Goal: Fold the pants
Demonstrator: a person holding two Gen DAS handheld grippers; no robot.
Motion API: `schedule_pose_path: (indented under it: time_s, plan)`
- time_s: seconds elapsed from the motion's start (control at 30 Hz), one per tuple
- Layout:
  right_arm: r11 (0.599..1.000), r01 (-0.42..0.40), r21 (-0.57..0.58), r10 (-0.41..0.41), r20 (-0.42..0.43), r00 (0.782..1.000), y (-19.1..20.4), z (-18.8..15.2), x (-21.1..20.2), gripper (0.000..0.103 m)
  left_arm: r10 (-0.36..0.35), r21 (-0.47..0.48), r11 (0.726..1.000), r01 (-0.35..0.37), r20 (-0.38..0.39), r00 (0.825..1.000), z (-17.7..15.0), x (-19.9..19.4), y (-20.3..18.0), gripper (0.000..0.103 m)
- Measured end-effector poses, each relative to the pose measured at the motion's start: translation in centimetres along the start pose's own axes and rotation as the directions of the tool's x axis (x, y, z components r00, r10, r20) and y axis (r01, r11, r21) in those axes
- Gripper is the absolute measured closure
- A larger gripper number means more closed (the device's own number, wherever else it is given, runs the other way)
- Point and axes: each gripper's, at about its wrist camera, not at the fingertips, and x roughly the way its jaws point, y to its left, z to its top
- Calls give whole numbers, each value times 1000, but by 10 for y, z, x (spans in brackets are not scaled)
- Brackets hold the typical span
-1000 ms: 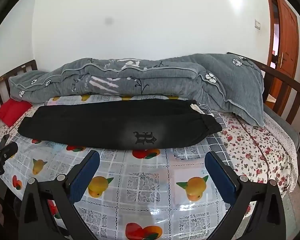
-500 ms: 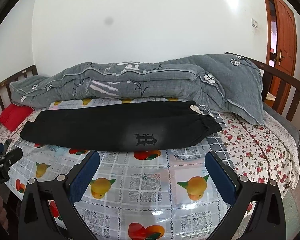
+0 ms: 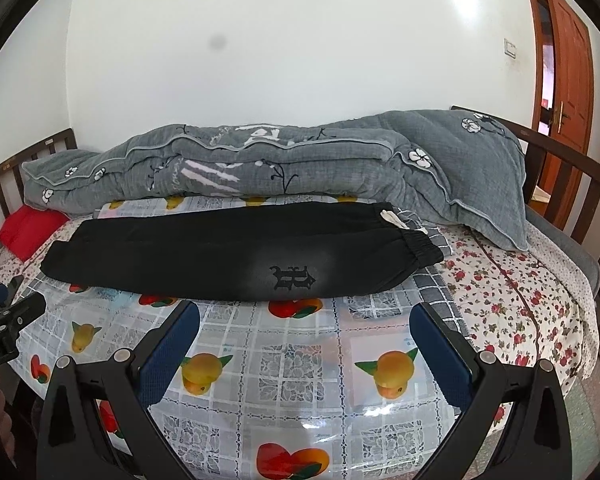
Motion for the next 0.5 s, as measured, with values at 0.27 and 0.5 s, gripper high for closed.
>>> schedule_pose_path:
  time_s: [0.27,0.5]
  plan:
    - [1000,-8,11,8,3,1000,-3,-1,-2,0,-5,4,1000,5,4,1000,1,-3,-2,0]
    - [1000,-5,17,5,-1,1000,-5,-1,-3,0,-4,3,1000,4,4,1000,1,-4,-3,0]
